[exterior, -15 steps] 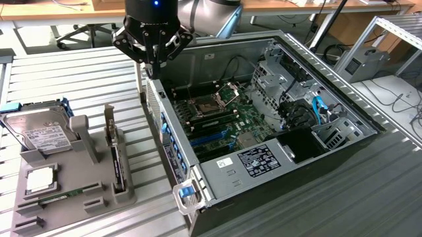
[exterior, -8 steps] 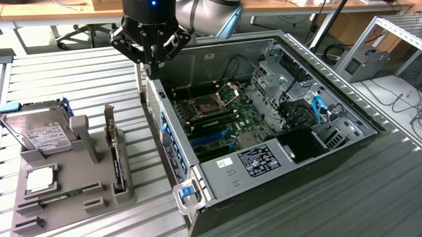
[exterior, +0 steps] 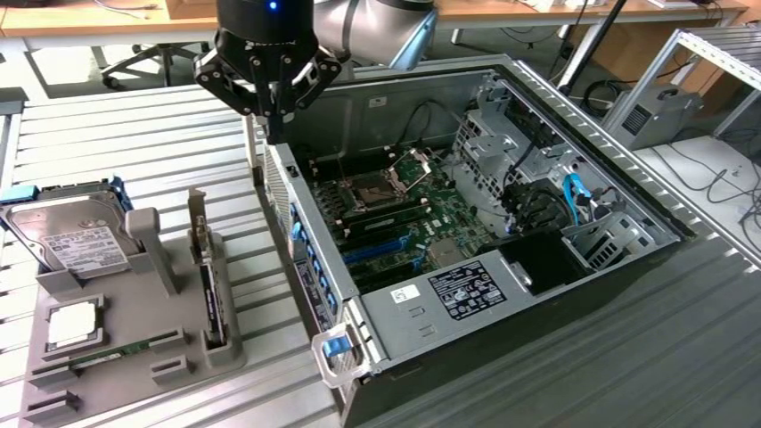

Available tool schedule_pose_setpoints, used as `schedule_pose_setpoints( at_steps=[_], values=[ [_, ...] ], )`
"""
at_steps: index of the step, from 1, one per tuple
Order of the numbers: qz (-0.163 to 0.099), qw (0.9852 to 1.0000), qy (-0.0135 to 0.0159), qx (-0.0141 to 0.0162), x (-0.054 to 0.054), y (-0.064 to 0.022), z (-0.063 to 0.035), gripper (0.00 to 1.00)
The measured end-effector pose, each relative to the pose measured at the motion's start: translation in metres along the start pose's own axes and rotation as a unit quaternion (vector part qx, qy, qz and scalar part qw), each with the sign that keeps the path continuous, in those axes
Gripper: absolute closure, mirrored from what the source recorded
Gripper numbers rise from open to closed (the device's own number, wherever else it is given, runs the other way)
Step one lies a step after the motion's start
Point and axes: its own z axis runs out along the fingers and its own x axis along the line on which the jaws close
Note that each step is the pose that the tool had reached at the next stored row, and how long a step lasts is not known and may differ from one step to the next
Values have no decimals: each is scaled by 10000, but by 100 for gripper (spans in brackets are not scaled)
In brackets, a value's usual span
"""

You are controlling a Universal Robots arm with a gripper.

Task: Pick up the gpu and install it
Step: 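Reach for the gpu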

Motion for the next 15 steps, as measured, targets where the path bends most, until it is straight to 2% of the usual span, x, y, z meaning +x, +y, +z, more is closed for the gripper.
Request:
schedule_pose_setpoints(
  at_steps=[15],
  values=[
    [0,10000,0,0,55,-4,-1,89]
  ],
)
